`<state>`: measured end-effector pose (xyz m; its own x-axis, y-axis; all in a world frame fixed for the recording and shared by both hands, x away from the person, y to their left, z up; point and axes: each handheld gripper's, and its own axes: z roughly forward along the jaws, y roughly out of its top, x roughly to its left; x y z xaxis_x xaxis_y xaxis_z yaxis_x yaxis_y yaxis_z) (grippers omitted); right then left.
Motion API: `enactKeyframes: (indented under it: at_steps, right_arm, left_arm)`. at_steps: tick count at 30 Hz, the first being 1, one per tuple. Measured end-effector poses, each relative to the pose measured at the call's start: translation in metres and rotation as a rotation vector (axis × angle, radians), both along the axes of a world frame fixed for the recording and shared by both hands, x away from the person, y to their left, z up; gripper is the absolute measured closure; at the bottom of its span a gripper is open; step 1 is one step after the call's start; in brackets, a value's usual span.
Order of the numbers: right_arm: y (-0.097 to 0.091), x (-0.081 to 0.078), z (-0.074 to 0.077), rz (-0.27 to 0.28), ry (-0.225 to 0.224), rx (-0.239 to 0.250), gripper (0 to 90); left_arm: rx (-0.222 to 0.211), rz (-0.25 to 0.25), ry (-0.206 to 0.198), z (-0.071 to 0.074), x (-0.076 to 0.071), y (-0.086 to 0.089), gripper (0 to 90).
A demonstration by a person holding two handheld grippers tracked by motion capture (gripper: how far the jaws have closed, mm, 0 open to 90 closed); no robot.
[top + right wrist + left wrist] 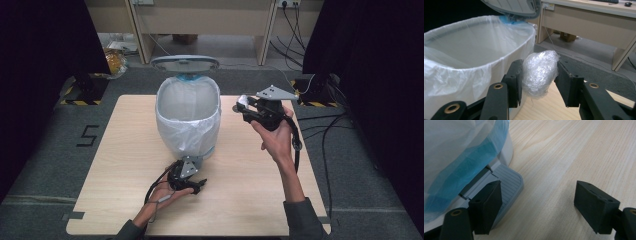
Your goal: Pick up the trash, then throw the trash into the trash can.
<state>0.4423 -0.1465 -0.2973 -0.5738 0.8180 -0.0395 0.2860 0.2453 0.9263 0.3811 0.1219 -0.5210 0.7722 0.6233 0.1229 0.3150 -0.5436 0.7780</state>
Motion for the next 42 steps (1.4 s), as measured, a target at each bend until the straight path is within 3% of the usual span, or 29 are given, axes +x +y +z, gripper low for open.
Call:
enactKeyframes:
  at_steps: [8, 23, 37, 42]
  right_arm:
    - [0.012, 0.004, 0.011, 0.023, -0.009, -0.001, 57.6]
    - [0.066, 0.017, 0.032, 0.122, -0.03, -0.007, 57.6]
    - [0.094, 0.026, 0.025, 0.176, -0.01, 0.009, 57.5]
    - [0.112, 0.033, 0.021, 0.203, -0.001, 0.011, 56.9]
  left_arm:
    - [-0.005, 0.004, 0.007, 0.0, 0.0, 0.0, 21.8]
    - [0.005, 0.004, 0.007, 0.0, 0.0, 0.0, 21.7]
    - [0.001, 0.005, 0.01, 0.0, -0.003, -0.001, 21.7]
    - [0.001, 0.005, 0.01, 0.0, -0.003, -0.001, 21.7]
